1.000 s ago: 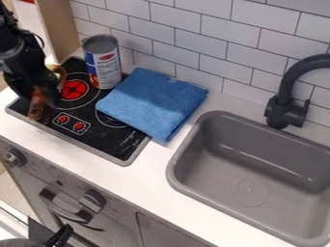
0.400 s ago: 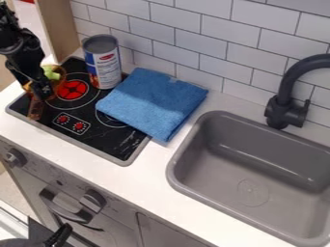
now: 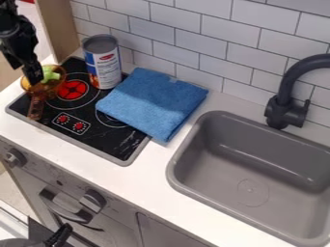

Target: Put the broccoli in the bottom of the right burner

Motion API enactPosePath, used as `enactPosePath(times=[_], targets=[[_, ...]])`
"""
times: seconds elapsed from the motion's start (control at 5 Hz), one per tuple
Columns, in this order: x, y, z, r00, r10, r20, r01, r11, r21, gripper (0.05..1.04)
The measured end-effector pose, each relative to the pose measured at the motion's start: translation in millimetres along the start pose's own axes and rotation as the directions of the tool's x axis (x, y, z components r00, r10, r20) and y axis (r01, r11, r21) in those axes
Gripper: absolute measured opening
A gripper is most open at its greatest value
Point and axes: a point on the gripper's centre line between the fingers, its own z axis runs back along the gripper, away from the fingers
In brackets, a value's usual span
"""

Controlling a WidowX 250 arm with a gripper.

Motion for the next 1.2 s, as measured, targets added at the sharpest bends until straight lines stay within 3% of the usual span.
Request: enactPosePath(times=[0.2,0.4,0.6,1.0,1.2], targets=[[8.9,8.4,-1.6,1.0,0.005,0.016,-0.005,1.0,0.003,0.999],[21.7,12.9,-4.0,0.998,-0.044,0.042,0.046,0.997,-0.06,0.999],[25.7,14.9,-8.4,0.998,-0.057,0.022,0.059,0.991,-0.122,0.999],[27.3,5.4,-11.6,0.996,-0.085,0.026,0.088,0.984,-0.152,0.999],[31.9,2.2,-14.3,0.996,-0.086,0.037,0.09,0.986,-0.143,0.999]])
